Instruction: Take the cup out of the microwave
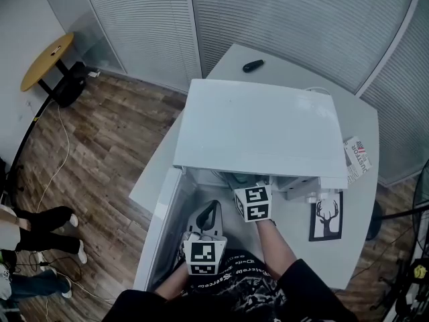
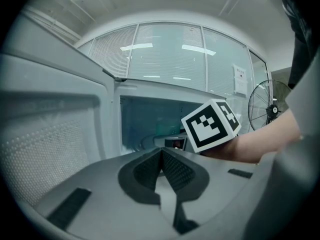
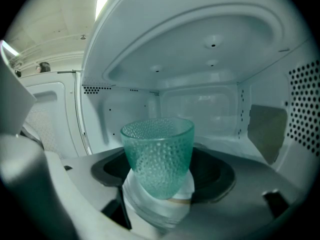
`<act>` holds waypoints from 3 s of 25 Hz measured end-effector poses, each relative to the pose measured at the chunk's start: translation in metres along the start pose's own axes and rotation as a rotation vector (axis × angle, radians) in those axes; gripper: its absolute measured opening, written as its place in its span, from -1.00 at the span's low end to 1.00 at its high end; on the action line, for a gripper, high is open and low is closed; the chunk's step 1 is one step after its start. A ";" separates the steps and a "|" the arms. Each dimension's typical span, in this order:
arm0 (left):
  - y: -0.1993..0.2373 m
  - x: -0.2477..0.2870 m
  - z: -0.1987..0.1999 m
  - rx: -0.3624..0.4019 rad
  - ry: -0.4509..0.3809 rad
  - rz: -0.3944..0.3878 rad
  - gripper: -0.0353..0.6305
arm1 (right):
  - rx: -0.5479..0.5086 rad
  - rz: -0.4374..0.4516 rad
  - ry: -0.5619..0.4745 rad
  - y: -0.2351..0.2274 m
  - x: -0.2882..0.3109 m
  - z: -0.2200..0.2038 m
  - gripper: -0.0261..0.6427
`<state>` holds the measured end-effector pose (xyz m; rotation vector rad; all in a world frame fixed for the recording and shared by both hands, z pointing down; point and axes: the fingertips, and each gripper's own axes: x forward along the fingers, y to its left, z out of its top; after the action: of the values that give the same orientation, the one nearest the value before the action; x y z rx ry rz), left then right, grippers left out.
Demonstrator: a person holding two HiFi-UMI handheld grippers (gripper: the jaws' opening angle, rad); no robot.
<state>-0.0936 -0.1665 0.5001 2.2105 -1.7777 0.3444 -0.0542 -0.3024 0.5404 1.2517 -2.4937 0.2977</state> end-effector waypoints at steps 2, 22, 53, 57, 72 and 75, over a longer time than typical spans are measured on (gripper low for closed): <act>0.000 -0.001 0.000 0.003 -0.001 -0.002 -0.88 | 0.003 -0.004 -0.003 -0.001 -0.002 0.001 0.17; -0.015 -0.008 0.005 0.030 -0.031 -0.053 -0.88 | -0.019 -0.032 -0.013 0.003 -0.044 0.001 0.17; -0.022 -0.014 0.011 0.041 -0.076 -0.079 -0.88 | 0.018 -0.080 -0.028 0.012 -0.120 -0.026 0.17; -0.026 -0.015 0.012 0.045 -0.079 -0.088 -0.88 | 0.027 -0.098 -0.036 0.010 -0.130 -0.027 0.17; -0.033 -0.019 0.016 0.056 -0.096 -0.105 -0.88 | 0.012 -0.150 -0.070 0.006 -0.166 -0.022 0.17; -0.037 -0.019 0.016 0.059 -0.100 -0.106 -0.88 | 0.017 -0.157 -0.074 0.003 -0.175 -0.024 0.17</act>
<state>-0.0615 -0.1474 0.4758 2.3911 -1.7111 0.2706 0.0461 -0.1641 0.4946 1.4805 -2.4400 0.2385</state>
